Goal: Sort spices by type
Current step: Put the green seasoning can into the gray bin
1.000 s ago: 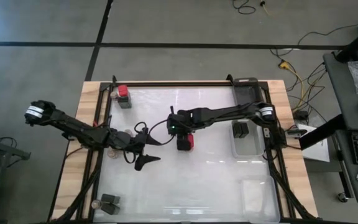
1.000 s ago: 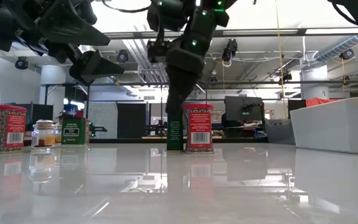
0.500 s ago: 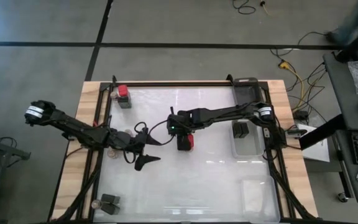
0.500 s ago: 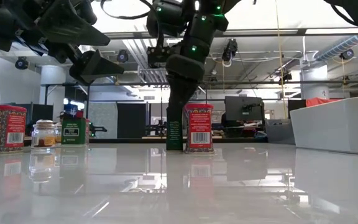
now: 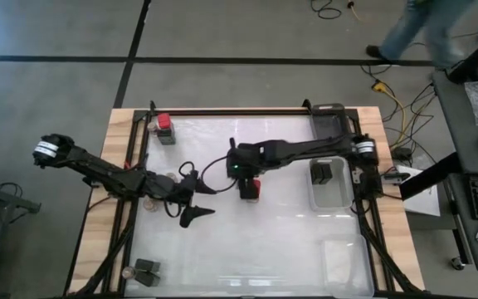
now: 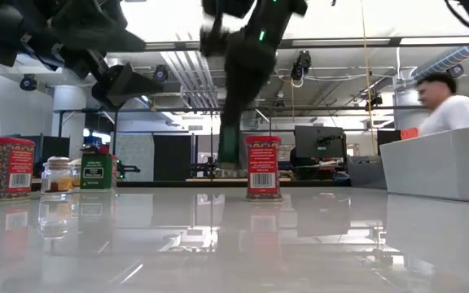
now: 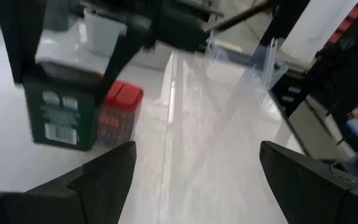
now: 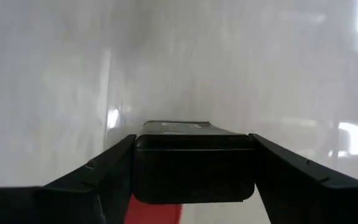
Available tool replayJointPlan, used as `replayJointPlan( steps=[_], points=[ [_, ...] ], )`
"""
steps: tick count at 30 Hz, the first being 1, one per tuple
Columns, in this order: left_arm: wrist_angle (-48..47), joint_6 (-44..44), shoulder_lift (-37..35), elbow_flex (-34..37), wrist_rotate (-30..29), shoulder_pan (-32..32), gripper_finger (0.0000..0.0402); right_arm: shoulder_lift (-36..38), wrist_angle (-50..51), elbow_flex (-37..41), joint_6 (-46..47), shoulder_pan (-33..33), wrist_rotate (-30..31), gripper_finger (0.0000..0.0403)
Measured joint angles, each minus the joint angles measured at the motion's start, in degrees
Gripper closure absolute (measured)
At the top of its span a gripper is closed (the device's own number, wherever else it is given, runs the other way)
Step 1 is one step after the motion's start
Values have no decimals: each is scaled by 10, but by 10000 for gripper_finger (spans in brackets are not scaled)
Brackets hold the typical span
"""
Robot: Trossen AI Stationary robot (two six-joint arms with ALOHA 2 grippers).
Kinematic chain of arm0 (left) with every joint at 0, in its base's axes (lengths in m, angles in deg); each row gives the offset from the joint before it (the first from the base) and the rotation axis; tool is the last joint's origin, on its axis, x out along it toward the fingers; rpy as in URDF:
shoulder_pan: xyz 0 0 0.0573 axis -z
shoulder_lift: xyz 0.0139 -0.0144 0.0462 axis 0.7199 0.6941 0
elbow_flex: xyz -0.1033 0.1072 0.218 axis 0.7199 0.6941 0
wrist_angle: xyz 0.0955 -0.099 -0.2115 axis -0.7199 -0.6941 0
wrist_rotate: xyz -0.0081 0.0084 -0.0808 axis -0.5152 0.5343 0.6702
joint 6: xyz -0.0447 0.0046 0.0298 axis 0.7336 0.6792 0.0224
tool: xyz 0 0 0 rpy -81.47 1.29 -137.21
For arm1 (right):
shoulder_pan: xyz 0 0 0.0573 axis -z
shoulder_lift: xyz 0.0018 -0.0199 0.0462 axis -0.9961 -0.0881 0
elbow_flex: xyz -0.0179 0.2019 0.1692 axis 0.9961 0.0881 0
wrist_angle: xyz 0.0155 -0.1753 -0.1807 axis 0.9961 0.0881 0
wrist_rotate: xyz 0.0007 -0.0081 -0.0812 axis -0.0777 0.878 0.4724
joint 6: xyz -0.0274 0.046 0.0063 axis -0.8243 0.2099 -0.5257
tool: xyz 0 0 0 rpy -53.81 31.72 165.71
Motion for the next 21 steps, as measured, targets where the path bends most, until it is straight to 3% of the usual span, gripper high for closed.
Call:
replayJointPlan(
  steps=[9, 21],
  points=[
    [10, -6, -1, 0, 0, -1, 75, 177, 73, 43, -32, -8, 23, 133],
    [10, -21, -2, 0, 0, -17, 75, 501, 278, 227, 26, -6, 76, 133]
  ],
)
